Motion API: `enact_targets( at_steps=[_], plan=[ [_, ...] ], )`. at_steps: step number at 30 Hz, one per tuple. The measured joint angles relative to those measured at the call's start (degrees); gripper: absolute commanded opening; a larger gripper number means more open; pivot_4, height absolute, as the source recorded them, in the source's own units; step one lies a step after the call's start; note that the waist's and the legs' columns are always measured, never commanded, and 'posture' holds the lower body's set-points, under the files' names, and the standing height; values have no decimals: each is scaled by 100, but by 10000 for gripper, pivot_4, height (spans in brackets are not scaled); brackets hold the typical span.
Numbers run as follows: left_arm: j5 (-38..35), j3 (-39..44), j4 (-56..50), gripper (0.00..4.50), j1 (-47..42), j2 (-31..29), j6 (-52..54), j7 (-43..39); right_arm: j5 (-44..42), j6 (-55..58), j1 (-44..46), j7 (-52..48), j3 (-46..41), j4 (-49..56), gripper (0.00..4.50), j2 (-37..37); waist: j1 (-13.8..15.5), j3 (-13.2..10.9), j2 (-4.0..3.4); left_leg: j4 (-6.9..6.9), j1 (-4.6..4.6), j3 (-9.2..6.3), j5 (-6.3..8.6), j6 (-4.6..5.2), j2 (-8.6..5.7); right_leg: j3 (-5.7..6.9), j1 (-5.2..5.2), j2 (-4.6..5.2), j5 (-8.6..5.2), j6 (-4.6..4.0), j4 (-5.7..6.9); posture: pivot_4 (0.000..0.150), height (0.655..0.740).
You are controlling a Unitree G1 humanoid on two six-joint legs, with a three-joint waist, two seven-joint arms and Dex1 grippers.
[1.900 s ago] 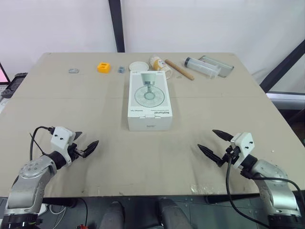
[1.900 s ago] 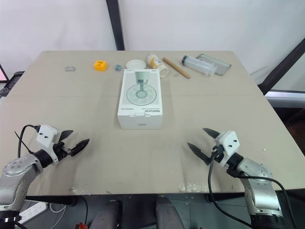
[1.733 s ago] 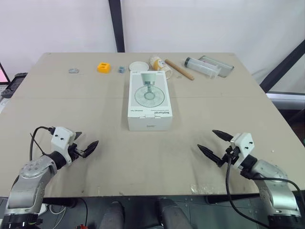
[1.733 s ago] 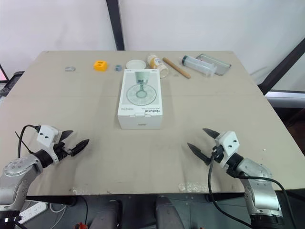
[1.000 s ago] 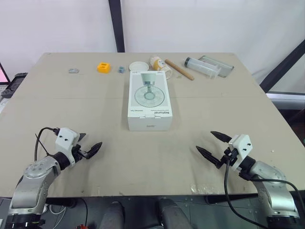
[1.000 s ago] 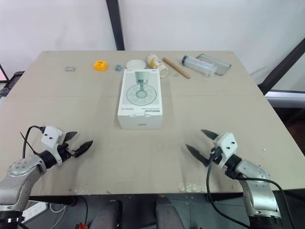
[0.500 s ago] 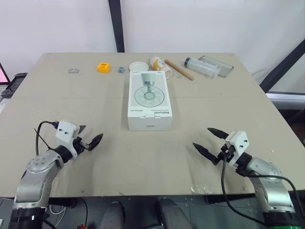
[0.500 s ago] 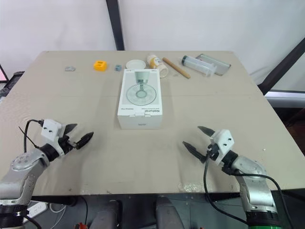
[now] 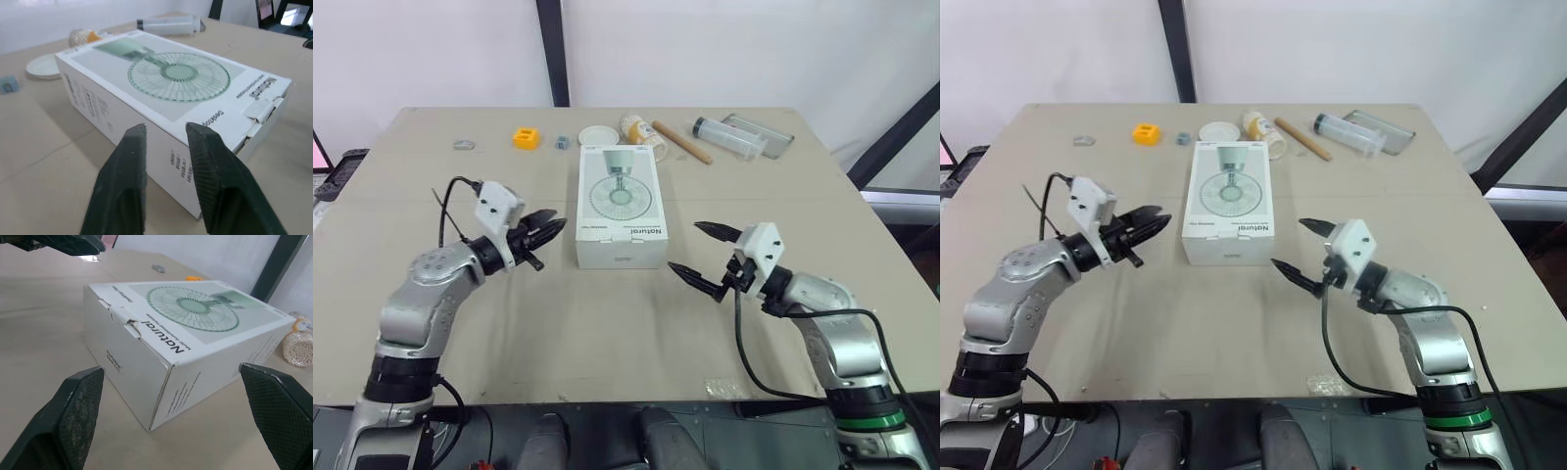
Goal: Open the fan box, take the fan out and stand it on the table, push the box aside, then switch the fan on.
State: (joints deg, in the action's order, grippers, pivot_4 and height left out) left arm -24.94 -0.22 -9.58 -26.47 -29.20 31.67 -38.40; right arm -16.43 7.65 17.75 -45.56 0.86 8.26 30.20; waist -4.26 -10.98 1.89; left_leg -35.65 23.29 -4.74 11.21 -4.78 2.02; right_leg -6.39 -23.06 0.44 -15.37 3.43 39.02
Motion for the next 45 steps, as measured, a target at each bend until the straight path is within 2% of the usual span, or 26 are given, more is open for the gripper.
enact_targets(
  at_steps=[22, 30, 45],
  plan=[
    [612, -596, 745, 1745, -798, 275, 242, -44, 556, 245, 634, 240, 683, -157, 45000, -489, 0, 0, 0, -1, -1, -3, 0, 0, -2, 2, 1, 0, 1, 0, 0, 1500, 7400],
    [718, -632, 784, 1745, -804, 362, 194, -57, 939, 108, 1191, 195, 1035, -564, 45000, -538, -3, 2, 0, -2, -6, -3, -1, 0, -2, 2, 6, 0, 1, 1, 1, 1500, 7400],
    [911, -675, 714, 1745, -742, 396, 78, -39, 1129, -204, 1460, 187, 1040, -1080, 45000, -556, -3, 2, -1, -2, -7, -3, -1, 0, -2, 2, 7, 1, 2, 0, 1, 1500, 7400]
  ],
)
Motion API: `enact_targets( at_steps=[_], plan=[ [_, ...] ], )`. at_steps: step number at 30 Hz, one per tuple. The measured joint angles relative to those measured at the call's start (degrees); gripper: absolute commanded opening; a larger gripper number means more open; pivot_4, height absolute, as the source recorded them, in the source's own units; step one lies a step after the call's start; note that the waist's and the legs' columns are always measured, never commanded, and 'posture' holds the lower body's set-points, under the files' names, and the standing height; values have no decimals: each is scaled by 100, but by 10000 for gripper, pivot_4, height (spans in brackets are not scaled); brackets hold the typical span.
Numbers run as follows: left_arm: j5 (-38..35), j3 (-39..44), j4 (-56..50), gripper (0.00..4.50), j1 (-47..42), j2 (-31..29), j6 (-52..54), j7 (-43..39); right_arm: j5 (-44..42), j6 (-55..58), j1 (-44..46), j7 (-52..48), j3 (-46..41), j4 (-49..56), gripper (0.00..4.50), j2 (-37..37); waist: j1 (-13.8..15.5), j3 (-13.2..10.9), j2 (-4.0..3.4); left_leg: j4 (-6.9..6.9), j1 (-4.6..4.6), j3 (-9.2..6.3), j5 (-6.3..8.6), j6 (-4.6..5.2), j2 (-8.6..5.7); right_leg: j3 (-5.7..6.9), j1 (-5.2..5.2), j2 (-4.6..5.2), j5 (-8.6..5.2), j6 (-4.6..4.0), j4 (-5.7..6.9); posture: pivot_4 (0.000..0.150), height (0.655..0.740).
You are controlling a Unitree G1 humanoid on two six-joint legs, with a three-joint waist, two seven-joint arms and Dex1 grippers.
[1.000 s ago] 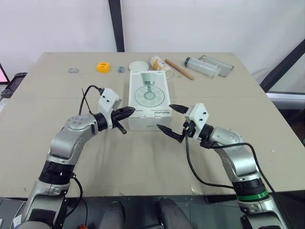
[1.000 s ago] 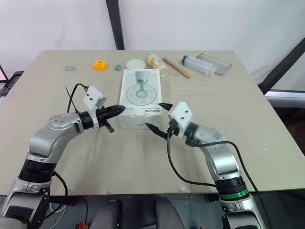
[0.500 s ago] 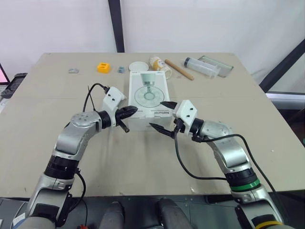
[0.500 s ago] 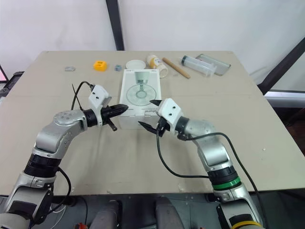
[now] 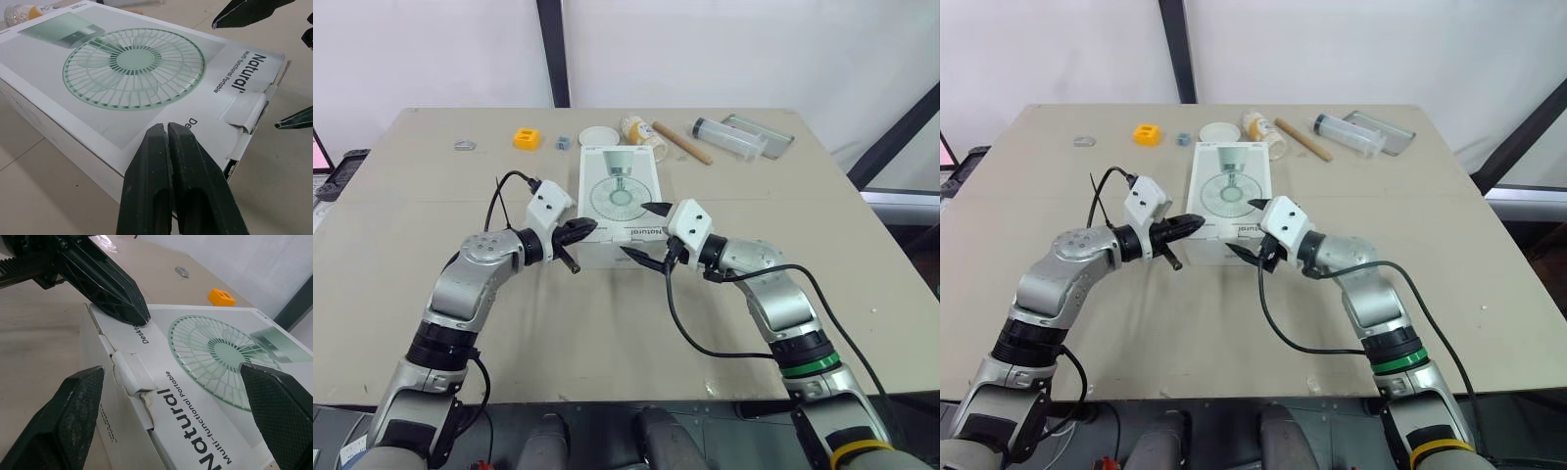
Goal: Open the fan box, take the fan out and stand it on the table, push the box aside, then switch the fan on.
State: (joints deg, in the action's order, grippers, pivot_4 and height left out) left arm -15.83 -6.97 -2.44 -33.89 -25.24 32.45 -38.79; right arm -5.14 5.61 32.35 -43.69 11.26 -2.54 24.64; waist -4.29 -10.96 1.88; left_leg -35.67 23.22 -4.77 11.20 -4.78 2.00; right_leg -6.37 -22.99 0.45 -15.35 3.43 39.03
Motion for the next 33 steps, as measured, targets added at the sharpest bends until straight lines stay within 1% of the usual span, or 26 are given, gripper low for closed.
enact_targets(
  at_steps=[17, 33],
  plan=[
    [70, -13, 1, 1745, -1, 135, 1, -18, 220, -213, 76, 19, 0, -411, 45000, -93, 0, 0, 0, 0, 0, 0, 0, 0, 0, 0, 0, 0, 0, 0, 0, 1500, 7400],
    [180, -15, -42, 1745, 19, 161, 1, -5, 140, -190, 195, 130, -70, -416, 45000, -181, 0, 0, 0, 0, 0, 0, 0, 0, 0, 0, 0, 0, 0, 0, 0, 1500, 7400]
  ],
)
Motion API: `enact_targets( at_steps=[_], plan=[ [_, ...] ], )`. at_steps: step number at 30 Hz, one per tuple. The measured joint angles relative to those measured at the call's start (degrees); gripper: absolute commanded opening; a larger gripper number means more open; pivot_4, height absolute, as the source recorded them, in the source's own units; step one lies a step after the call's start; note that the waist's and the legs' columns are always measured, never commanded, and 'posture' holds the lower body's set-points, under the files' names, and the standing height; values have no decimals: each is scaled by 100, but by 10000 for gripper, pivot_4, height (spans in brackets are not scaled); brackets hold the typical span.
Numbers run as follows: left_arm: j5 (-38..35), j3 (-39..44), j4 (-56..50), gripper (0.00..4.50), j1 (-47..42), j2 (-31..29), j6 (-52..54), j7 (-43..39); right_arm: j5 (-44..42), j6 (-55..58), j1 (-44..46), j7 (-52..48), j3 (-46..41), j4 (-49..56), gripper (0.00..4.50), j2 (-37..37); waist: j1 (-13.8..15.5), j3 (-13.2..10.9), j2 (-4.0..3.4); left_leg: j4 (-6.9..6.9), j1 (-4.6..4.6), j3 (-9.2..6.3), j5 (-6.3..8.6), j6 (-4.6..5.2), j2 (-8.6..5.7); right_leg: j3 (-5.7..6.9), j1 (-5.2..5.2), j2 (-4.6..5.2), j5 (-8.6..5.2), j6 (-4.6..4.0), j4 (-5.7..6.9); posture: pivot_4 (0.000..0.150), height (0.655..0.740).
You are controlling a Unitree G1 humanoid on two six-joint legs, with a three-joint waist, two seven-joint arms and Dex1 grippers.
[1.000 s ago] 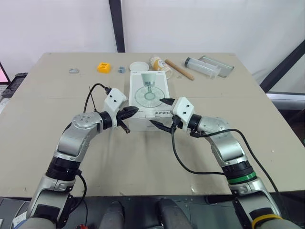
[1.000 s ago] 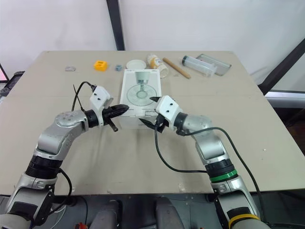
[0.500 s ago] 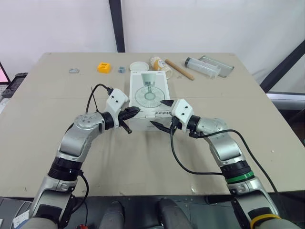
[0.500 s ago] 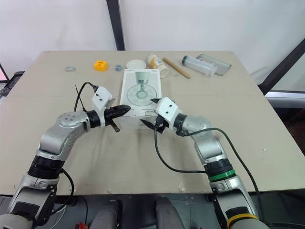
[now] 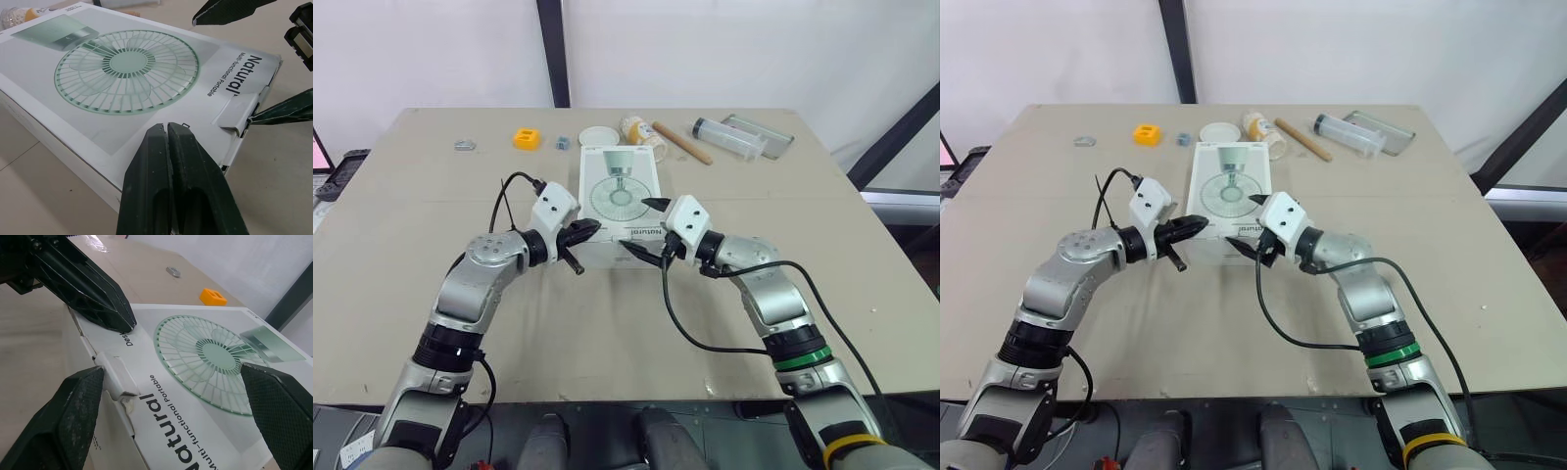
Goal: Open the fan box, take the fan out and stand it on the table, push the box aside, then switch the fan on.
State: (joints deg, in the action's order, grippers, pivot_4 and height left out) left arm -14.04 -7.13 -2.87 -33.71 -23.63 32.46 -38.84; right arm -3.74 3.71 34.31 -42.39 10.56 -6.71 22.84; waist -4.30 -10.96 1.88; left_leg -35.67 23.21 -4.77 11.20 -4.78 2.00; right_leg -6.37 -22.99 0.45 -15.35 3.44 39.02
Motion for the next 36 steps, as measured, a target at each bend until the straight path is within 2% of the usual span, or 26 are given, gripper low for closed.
enact_targets(
  at_steps=[13, 18, 26, 36],
  plan=[
    [10, -34, -1, 1745, -2, 24, 0, -24, -29, -133, 313, 352, -281, -46, 45000, 28, 0, 0, 0, 2, 0, 0, 0, 0, 0, 0, 0, 0, 0, 0, 0, 1500, 7400],
    [12, -36, -1, 1745, -2, 28, 0, -22, -249, 44, 368, 206, -444, 3, 45000, 43, 0, 0, 0, 2, 0, 0, 0, 0, 0, 0, 0, 1, 0, 0, 0, 1500, 7400],
    [17, -36, -2, 1745, 1, 38, 0, -20, -791, 821, -454, -597, -320, 831, 45000, 326, 2, 0, 0, 2, -1, -1, 0, 0, -1, 0, 1, 1, -9, 14, -1, 1500, 7400],
    [15, -32, 9, 1745, -6, 45, -1, -30, -957, 1217, -1032, -1269, 76, 1541, 45000, 736, 4, 1, -1, 1, -1, 0, 0, 0, -2, 0, 2, 1, -21, 34, -1, 1500, 7400]
  ],
)
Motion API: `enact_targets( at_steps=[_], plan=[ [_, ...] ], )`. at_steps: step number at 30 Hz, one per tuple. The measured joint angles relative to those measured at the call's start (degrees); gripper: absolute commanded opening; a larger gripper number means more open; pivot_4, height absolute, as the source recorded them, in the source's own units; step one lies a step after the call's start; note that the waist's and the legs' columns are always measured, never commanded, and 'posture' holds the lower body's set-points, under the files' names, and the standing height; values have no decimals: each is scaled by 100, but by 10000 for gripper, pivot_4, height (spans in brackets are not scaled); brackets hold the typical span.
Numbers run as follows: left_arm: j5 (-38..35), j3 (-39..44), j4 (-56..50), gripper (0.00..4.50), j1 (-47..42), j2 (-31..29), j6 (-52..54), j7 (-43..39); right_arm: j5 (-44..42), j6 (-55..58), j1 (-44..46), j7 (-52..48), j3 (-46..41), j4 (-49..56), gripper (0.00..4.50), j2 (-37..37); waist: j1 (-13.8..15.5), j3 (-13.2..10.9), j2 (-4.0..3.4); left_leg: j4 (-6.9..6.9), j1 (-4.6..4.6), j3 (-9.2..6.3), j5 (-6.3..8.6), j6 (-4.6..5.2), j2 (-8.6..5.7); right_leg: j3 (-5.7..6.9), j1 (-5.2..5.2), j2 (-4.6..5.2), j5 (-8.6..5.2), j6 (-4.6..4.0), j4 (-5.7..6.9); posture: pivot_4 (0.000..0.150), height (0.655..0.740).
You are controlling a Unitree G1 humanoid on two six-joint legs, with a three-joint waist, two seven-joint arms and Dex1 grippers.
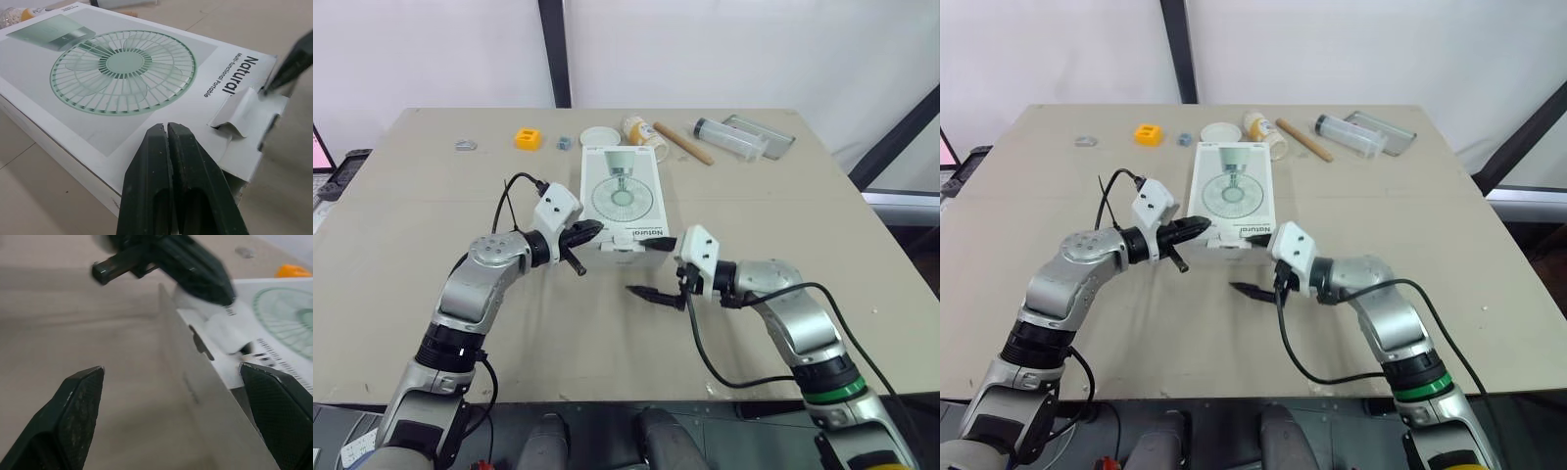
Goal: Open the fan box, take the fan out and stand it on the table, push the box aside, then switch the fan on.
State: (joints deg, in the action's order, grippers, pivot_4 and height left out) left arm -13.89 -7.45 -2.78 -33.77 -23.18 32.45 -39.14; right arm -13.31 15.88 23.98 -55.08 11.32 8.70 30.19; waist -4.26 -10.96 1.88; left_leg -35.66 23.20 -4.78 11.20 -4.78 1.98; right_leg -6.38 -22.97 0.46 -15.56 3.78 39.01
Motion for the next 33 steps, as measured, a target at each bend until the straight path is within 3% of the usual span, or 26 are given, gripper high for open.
enact_targets(
  at_steps=[12, 25, 33],
  plan=[
    [3, 3, 17, 1745, -5, 19, -2, 9, -322, 807, -660, -572, 220, 712, 45000, 612, 5, 1, 1, -1, -1, 0, 0, 0, 0, 0, 2, 0, -3, 5, 0, 1500, 7400],
    [10, -8, 36, 1745, -15, 28, -13, 4, -797, 750, -773, 199, -981, 111, 45000, 214, 6, 2, 2, 0, -2, 0, 0, 0, -1, 0, 4, 0, -3, 5, 0, 1500, 7400],
    [33, -9, 83, 1745, -47, 122, -16, 9, -752, 748, -722, 626, -1046, -136, 45000, -62, 5, 2, 1, 0, -2, 0, 0, 0, -1, 0, 5, 0, -3, 5, 0, 1500, 7400]
  ],
)
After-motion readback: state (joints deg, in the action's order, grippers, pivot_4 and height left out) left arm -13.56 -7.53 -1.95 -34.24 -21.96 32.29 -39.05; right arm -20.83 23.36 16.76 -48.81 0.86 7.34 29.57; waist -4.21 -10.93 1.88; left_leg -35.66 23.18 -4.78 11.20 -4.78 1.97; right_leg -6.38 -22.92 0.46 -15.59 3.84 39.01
